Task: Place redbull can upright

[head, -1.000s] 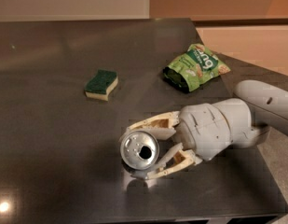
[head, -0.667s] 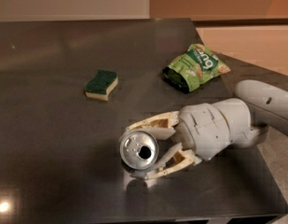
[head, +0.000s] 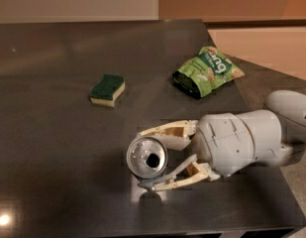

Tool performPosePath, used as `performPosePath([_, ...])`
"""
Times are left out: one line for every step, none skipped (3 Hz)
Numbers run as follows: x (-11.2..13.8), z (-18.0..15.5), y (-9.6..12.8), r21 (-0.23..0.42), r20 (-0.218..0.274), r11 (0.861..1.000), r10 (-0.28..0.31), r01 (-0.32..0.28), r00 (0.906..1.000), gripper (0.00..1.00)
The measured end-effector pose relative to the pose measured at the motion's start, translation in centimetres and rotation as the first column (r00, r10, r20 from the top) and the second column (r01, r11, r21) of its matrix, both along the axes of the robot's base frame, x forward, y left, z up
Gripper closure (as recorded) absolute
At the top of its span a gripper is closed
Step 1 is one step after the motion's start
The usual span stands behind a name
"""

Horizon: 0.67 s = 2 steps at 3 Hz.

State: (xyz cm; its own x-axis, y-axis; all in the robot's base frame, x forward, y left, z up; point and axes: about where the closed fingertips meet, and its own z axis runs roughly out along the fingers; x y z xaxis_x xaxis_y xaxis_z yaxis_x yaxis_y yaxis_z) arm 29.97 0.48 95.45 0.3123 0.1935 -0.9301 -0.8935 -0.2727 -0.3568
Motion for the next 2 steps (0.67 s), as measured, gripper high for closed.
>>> performPosePath([-0.22,0.35,-0.42,-0.031,-0.034,0.993,-0.117,0.116,0.9925,1.00])
performPosePath([-0.32,0.45,-1.06,-0.052,-0.063,0.976,-0.214,0.211,0.9747,1.00])
